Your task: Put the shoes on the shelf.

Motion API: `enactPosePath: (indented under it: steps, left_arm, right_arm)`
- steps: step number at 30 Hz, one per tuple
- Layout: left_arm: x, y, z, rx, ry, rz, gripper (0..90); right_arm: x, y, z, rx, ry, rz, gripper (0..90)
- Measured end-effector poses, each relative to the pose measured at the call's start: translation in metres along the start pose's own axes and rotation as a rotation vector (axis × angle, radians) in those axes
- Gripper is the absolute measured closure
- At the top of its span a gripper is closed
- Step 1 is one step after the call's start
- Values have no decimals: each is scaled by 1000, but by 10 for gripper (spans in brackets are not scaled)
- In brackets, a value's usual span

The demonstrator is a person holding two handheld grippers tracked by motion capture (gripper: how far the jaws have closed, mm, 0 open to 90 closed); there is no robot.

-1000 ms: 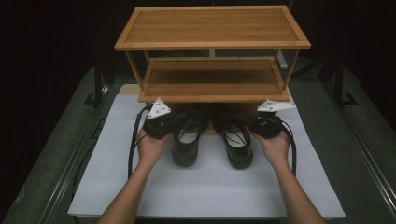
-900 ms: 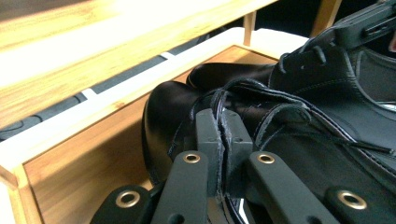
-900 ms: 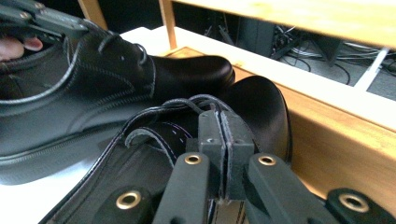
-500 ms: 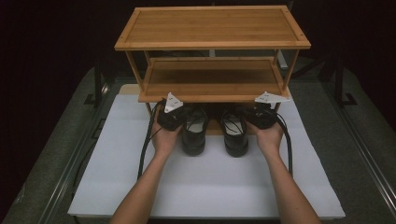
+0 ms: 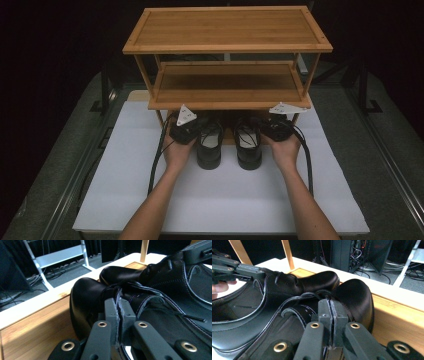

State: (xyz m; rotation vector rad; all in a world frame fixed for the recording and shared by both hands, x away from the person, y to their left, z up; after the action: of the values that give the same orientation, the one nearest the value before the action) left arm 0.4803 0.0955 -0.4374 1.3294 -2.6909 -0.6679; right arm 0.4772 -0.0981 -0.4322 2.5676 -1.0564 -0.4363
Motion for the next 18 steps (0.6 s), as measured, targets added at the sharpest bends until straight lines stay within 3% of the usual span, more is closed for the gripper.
enactPosePath:
  steps: [6, 11, 15, 18]
  left_arm:
    - [2, 2, -1, -2, 3, 15, 819]
    - [-2, 12, -2, -4, 51, 49, 570]
    - [1, 35, -4, 0, 38, 110, 426]
    - [7, 49, 3, -20, 26, 130, 342]
  right_arm:
    - [-1, 2, 4, -1, -15, -11, 806]
    - [-8, 11, -1, -4, 3, -29, 585]
    - [-15, 32, -3, -16, 35, -38, 465]
    - [-22, 48, 0, -11, 44, -51, 388]
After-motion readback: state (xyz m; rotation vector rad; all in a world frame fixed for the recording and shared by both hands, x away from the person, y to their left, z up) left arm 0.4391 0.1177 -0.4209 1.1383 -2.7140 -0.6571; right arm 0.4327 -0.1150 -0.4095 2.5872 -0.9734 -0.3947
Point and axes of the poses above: each handheld gripper's, and its own axes: y roughly backward along the jaws, z roughly out of its underside, x roughly to its right, the point moved 10 cm from there along -y, roughly forward along the jaws, and after that the axes turned 5 degrees about -z, right-handed, at the moved point
